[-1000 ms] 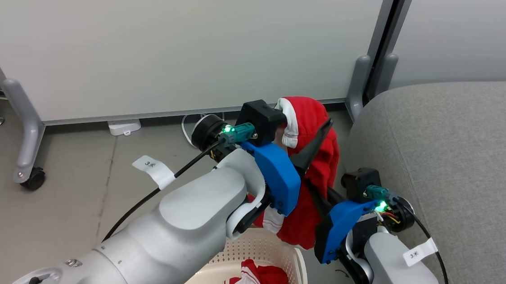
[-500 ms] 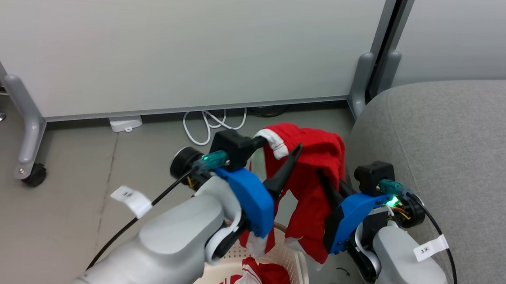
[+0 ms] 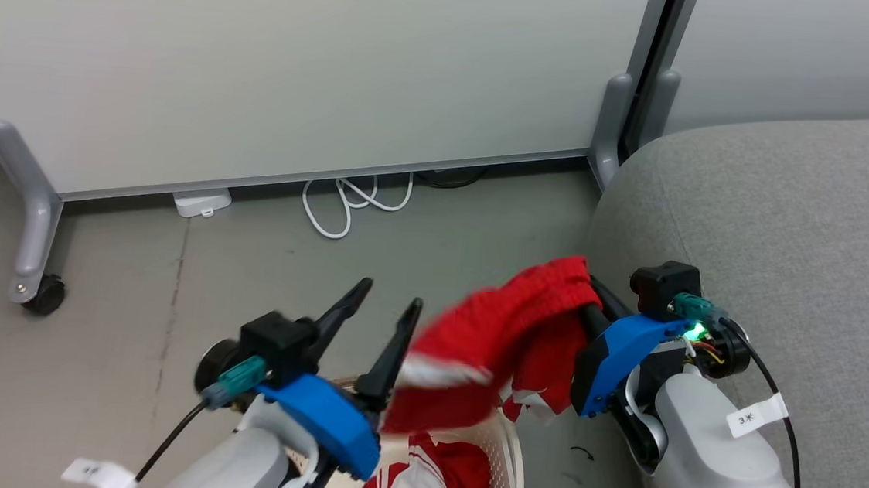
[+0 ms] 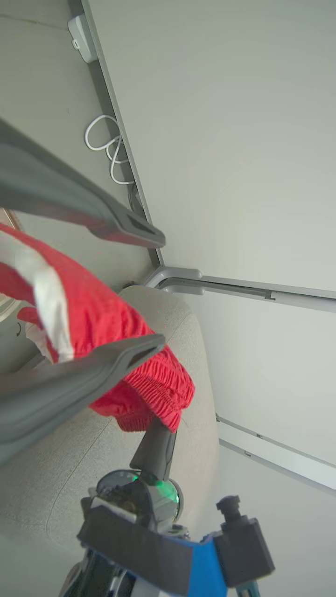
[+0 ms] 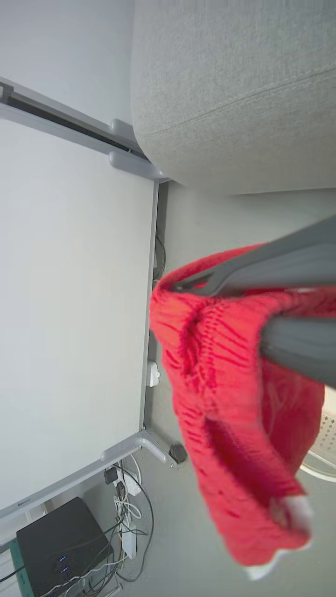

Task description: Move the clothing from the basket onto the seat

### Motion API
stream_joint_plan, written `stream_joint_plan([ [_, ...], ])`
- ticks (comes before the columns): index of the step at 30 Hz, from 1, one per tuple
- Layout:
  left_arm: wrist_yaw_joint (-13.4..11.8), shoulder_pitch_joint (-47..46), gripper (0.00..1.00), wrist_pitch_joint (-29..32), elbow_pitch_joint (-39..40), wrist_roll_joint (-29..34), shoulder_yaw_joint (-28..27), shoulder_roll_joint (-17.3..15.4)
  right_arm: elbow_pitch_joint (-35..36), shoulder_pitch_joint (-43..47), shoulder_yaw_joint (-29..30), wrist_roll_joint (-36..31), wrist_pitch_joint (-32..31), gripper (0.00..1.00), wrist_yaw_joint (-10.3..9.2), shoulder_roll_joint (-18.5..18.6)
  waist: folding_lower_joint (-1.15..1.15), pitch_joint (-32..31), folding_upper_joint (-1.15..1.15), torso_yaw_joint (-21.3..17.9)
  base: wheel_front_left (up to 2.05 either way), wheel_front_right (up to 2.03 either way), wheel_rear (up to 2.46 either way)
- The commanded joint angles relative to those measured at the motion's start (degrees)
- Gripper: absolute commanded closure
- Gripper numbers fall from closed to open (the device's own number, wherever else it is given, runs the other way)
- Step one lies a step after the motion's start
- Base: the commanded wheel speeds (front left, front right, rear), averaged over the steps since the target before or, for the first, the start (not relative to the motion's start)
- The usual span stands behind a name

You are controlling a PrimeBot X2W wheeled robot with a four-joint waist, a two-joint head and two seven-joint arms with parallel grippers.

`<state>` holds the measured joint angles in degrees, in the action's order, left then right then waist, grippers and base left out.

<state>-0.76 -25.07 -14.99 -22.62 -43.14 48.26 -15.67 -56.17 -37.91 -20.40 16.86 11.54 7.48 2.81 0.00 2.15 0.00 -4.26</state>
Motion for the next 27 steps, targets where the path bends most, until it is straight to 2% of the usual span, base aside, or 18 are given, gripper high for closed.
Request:
stream_joint_plan([
  [1,-0.37,1.42,0.00,-0.27,1.13,1.05,-1.65,-0.51,-0.11,-0.94,0.40,-0.29,0.30,1.00,0.03,0.15,0.00,0.08,0.00,-0.22,0.00,0.00,0.00],
  [11,-0.89,11.93,0.00,-0.27,8.54,11.48,-14.35,-2.54,1.14,-0.88,0.80,-0.51,0.32,1.00,0.03,0.16,0.00,0.34,0.00,-3.93,0.00,0.00,0.00],
  [18,2.63,18.33,0.00,-0.27,12.61,17.81,-21.02,-2.38,2.96,-0.54,-0.54,0.07,-0.45,1.00,0.03,0.15,0.00,0.74,0.00,-8.79,0.00,0.00,0.00],
  [19,2.63,18.33,0.00,-0.27,12.61,17.81,-21.02,-2.38,2.96,-0.54,-0.54,0.07,-0.45,1.00,0.03,0.15,0.00,0.74,0.00,-8.79,0.00,0.00,0.00],
  [21,4.31,20.25,0.00,-0.28,12.68,19.63,-22.96,-1.83,3.55,-0.20,-0.70,0.24,-0.79,1.00,0.03,0.14,0.00,1.08,0.00,-10.77,0.00,0.00,0.00],
  [27,6.08,20.93,0.00,-0.27,12.09,21.72,-25.21,-0.44,4.43,0.68,-0.59,0.30,-0.97,1.00,0.03,0.14,0.00,1.76,0.00,-13.63,0.00,0.00,0.00],
])
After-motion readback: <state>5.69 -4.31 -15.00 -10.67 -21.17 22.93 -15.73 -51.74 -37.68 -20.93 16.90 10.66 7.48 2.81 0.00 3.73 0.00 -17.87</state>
